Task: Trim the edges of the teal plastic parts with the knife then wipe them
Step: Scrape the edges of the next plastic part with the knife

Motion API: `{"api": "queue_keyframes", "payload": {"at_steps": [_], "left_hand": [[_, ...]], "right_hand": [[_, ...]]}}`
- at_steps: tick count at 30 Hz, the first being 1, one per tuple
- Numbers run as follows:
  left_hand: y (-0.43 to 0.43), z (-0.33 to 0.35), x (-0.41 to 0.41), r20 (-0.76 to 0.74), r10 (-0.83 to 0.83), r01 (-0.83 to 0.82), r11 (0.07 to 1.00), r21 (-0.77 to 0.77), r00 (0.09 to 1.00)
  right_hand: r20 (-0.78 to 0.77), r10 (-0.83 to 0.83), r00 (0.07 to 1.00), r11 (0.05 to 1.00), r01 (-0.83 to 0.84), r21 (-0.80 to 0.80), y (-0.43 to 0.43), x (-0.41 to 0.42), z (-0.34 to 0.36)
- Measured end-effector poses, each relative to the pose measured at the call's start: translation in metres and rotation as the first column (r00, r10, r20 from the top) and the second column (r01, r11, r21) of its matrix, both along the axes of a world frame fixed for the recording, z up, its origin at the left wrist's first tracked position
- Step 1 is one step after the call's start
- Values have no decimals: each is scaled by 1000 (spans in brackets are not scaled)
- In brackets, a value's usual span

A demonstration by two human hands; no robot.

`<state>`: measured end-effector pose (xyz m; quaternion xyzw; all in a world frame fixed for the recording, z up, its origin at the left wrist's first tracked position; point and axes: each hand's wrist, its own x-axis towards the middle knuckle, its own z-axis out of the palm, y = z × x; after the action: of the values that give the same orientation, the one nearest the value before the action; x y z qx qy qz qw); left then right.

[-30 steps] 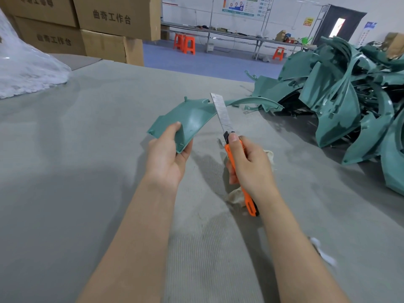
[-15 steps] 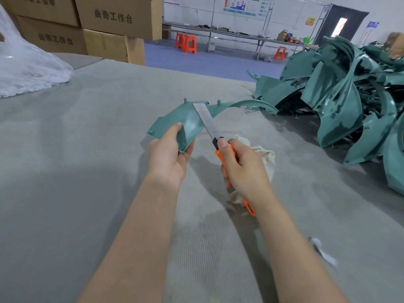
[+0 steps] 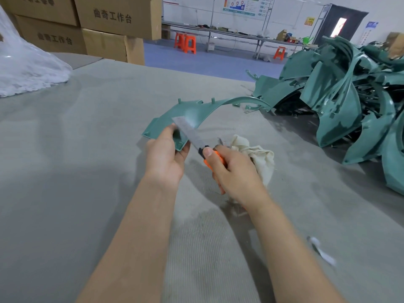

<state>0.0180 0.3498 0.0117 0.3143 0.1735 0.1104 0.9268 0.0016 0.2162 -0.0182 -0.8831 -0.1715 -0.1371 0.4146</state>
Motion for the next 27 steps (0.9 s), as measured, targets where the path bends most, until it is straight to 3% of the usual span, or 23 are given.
{"api": "queue_keyframes", "payload": {"at_steps": [2,5,10,20,27], "left_hand": [[1,-1,2,-1,3,-3,1000,5,1000],[2,-1,2,2,7,-7,1000,-27,1000],[2,0,2,-5,9,-10,999,-52,1000],[3,4,0,34,34,-30,994,-106,999],[5,3,3,57,8,0,991,-137,998]], "right_hand": [[-34,41,999,998,-42,-37,1,-1,-1],[-78,74,994,996,-69,59,-2,0,-2],[-61,-38,997,974,50,219,-10,5,0],[-25,-6,1000,999,7,43,-5,3,-4],[-36,24,999,999,-23,41,-5,2,-3]]}}
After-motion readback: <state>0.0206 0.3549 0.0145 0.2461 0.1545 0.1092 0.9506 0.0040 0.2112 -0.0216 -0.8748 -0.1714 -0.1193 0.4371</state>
